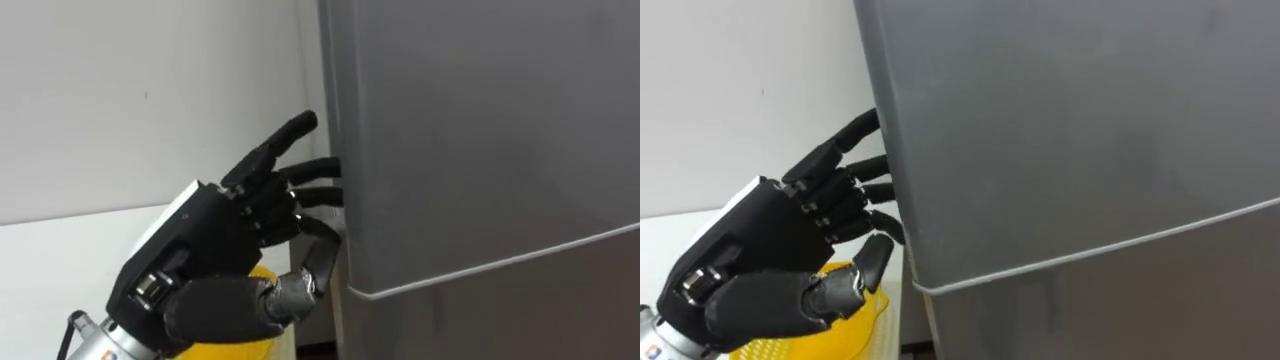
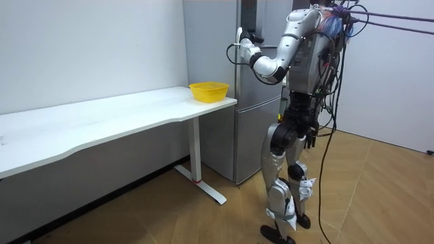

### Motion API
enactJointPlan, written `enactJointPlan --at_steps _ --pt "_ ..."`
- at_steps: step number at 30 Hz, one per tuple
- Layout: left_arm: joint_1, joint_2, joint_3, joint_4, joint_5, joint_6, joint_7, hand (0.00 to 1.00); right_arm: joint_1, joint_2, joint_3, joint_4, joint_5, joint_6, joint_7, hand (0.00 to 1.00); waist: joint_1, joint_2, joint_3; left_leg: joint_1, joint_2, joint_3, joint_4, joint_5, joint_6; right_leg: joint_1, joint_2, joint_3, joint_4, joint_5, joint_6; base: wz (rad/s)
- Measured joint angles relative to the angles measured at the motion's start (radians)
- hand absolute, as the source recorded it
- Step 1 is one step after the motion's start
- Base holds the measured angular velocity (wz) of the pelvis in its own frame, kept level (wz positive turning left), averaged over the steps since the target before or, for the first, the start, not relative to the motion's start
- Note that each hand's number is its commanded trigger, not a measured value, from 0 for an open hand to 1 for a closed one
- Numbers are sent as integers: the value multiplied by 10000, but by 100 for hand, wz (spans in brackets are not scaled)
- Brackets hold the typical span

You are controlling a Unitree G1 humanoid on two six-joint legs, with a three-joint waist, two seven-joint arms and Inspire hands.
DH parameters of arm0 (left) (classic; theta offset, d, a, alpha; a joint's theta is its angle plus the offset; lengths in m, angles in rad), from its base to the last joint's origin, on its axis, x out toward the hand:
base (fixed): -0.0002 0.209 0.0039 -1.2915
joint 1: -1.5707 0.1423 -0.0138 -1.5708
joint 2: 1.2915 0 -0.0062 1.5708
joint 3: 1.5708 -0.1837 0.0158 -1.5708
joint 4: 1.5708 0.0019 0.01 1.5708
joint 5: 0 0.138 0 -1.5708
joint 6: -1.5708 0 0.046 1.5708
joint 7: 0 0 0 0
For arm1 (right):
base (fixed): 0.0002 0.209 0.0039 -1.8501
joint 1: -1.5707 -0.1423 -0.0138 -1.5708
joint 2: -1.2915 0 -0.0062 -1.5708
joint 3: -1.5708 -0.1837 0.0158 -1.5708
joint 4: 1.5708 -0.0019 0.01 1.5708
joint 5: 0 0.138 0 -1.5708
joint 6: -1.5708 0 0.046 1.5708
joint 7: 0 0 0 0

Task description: Retrieve from the upper fridge

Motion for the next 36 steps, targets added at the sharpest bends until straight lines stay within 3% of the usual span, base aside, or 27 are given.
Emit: enactJointPlan --at_steps 9,19,25,32,36 --pt "-392 7 -352 -19 -290 16 -437 0 -4 -66 183 127 9 36 -1 0 28 10 0 8 0 97 -16 4 7 5 15 79 -75 21 11 -1" --pt "-939 132 -1063 -13 -454 129 -1092 0 -27 -163 248 99 -6 9 24 0 -79 147 -121 18 13 101 -19 4 7 77 8 61 -70 58 -3 0" --pt "-1031 216 -1134 -9 -444 283 -1505 0 -78 -163 252 105 -31 6 24 0 -283 155 -102 2 40 127 -16 4 7 78 49 119 -68 106 -23 -2" --pt "-1840 217 -1167 -12 -446 347 -2016 0 -12 -172 250 76 -31 14 268 0 -272 236 -60 29 43 225 -13 8 13 58 91 280 -75 103 -22 -3" --pt "-1999 215 -1204 -12 -446 347 -2179 0 2 -185 253 71 3 3 338 0 -281 253 -51 109 42 333 -24 9 12 43 110 395 -78 104 -25 -9"
